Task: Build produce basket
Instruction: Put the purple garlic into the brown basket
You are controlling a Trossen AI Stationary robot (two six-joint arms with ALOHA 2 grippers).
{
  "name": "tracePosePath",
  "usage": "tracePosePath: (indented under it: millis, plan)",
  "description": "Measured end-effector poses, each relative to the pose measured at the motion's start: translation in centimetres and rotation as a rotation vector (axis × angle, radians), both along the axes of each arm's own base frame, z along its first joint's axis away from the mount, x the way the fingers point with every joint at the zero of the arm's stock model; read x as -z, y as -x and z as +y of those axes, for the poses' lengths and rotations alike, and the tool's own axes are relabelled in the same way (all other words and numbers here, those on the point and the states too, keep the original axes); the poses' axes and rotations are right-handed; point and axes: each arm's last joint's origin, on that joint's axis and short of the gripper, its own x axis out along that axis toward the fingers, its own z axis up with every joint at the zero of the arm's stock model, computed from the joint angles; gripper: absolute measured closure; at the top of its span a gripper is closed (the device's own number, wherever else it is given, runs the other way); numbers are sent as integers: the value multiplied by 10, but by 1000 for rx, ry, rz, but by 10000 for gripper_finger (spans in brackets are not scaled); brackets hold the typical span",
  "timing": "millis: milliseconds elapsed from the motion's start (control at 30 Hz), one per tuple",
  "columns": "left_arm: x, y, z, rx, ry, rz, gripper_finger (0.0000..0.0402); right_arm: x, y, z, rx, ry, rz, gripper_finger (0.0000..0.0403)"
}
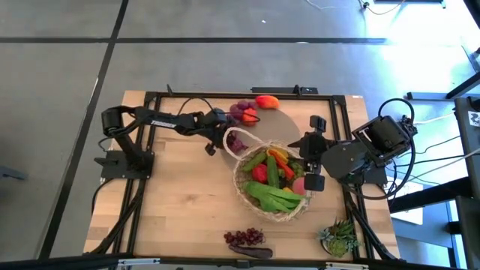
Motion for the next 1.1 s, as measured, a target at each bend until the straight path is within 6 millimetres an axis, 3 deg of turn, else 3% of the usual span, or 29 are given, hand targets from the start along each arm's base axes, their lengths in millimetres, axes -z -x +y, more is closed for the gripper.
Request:
tracePosePath:
  millis: [467,633,900,1100]
  plan:
    - [1,9,6,-159,-50,88,292,0,0,0,1,0,-1,256]
    - [-15,19,3,-169,-62,98,292,0,0,0,1,0,0,256]
    - [-23,43,-7,-164,4,262,304,0,0,0,0,1,1,256]
    - [-42,48,-9,-202,19,194,306,0,0,0,0,1,1,256]
